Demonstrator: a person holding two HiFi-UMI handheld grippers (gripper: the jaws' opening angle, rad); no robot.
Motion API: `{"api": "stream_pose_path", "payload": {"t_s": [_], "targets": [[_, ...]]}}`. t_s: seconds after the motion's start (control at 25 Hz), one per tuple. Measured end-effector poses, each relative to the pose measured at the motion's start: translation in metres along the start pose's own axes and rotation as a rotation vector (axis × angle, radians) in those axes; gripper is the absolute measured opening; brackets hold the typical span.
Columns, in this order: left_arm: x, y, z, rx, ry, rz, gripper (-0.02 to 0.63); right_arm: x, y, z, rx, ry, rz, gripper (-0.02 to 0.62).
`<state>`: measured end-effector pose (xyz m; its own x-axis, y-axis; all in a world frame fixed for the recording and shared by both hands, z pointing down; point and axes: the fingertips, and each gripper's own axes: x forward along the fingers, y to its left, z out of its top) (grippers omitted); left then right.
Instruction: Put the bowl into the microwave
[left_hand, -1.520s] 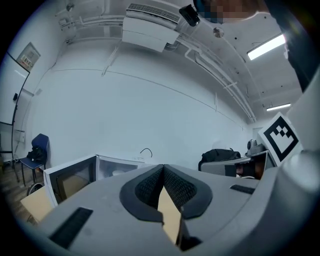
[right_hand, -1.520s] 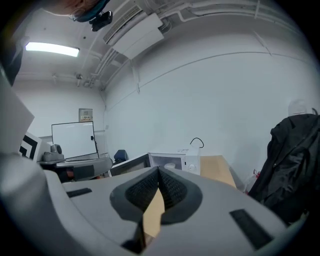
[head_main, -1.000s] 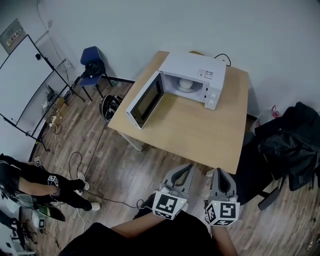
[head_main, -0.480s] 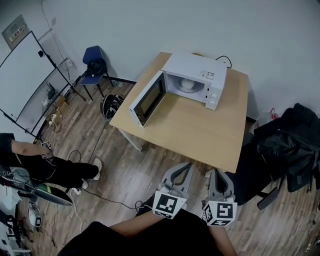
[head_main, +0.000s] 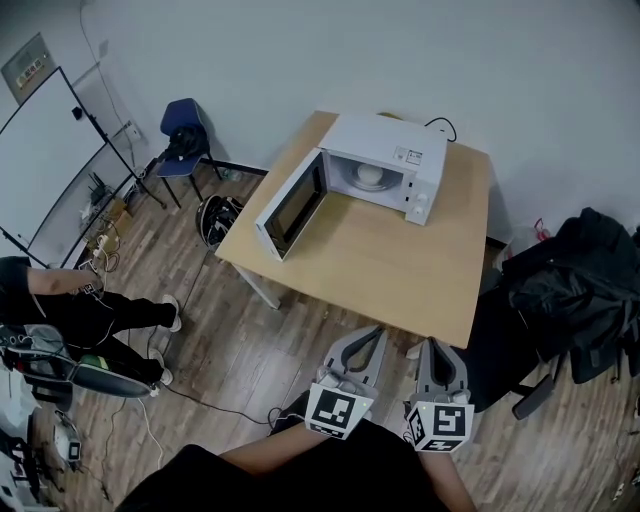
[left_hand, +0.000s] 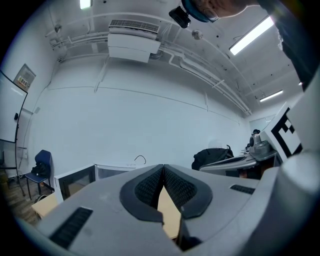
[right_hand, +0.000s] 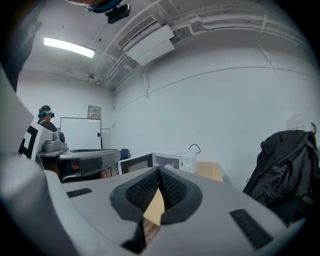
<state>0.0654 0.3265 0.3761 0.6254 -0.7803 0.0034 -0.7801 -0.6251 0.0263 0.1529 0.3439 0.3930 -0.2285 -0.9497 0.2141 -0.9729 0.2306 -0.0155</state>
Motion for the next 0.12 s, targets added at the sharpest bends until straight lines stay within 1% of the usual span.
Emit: {"api": "stream_pose_path", "payload": {"t_s": [0.12], "targets": [[-0.0006, -0.0046, -0.0008, -0.013, -0.003, 0.0, 0.012, -0.0036, -0.0011, -0.003, -0.005, 0.007, 0.002, 0.058]]}}
